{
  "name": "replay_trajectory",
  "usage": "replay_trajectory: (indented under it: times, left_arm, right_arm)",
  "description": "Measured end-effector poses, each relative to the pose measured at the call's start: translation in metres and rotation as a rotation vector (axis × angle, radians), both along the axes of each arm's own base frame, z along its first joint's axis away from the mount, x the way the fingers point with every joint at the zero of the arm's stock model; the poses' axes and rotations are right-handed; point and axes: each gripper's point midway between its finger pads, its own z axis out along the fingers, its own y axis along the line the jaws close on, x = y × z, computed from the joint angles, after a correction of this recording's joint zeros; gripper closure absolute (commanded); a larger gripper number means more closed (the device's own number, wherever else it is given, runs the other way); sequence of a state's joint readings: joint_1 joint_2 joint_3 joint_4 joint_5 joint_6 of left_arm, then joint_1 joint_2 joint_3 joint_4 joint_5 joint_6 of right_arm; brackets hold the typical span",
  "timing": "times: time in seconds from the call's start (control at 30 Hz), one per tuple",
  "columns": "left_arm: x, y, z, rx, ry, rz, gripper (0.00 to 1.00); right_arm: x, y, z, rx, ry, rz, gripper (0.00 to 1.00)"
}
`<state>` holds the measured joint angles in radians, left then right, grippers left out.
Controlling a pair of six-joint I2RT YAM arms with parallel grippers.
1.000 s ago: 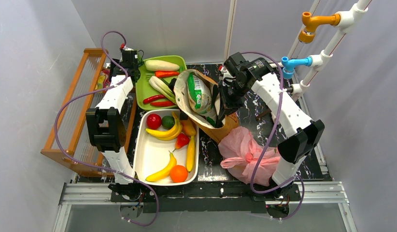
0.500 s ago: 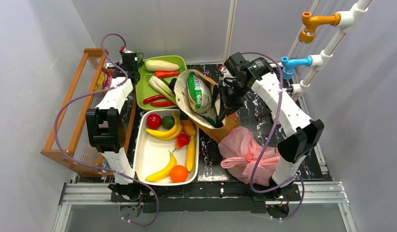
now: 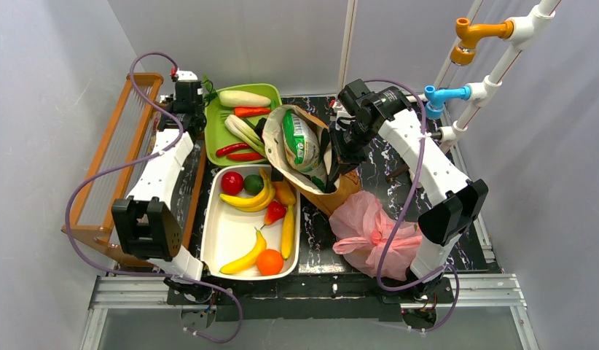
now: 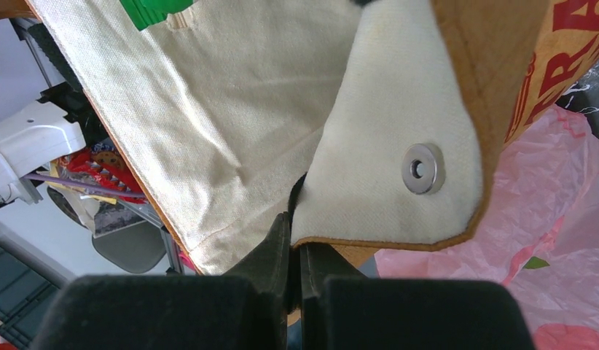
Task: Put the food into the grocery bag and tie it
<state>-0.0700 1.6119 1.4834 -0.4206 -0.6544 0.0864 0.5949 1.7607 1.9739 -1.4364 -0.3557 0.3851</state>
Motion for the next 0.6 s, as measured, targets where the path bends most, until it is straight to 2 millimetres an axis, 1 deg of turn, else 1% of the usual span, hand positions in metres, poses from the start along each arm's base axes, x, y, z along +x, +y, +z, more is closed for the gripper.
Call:
replay_trajectory:
  times: [0.17,0.2,0.23,0.27,0.3,0.33,0.37,0.4,0.43,0.47,0.53,0.57,0.6]
  left_arm:
    - [-0.011,-0.024,0.034,-0.07,-0.105,-0.057,1.0]
    - [-0.012,-0.03,0.038,-0.085,-0.116,-0.073,1.0]
    - [-0.011,-0.039,0.043,-0.104,-0.125,-0.101,1.0]
    - [-0.011,-0.042,0.043,-0.113,-0.127,-0.108,1.0]
    - [-0.011,-0.05,0.043,-0.131,-0.124,-0.124,1.0]
    - [-0.012,-0.065,0.05,-0.157,-0.125,-0.157,1.0]
    - [-0.011,-0.084,0.064,-0.192,-0.15,-0.204,1.0]
    - [-0.01,-0.095,0.073,-0.217,-0.169,-0.233,1.0]
    - [-0.008,-0.118,0.088,-0.273,-0.204,-0.298,1.0]
    - [-0.009,-0.132,0.095,-0.309,-0.221,-0.338,1.0]
    - [-0.016,-0.163,0.109,-0.403,-0.248,-0.43,1.0]
    - [-0.028,-0.19,0.125,-0.509,-0.273,-0.512,1.0]
    - [-0.037,-0.205,0.134,-0.582,-0.287,-0.56,1.0]
  right_arm:
    - [0.0,0.0,0.0,-0.001,0.002,0.0,0.99]
    - [0.0,0.0,0.0,-0.003,-0.001,-0.001,0.99]
    - [0.001,-0.001,0.001,-0.004,-0.008,-0.003,0.99]
    - [0.002,-0.001,0.003,-0.004,-0.015,-0.004,0.99]
    - [0.003,-0.001,0.005,-0.004,-0.023,-0.006,0.99]
    - [0.005,-0.002,0.007,-0.01,-0.032,-0.011,0.99]
    - [0.01,-0.004,0.013,-0.022,-0.06,-0.024,0.99]
    - [0.011,-0.005,0.015,-0.025,-0.072,-0.028,0.99]
    - [0.015,-0.009,0.022,-0.04,-0.106,-0.052,0.99]
    - [0.017,-0.01,0.025,-0.048,-0.12,-0.067,0.99]
    - [0.021,-0.014,0.029,-0.064,-0.14,-0.103,0.99]
    - [0.023,-0.017,0.028,-0.086,-0.141,-0.13,0.99]
    - [0.023,-0.019,0.028,-0.096,-0.142,-0.142,0.99]
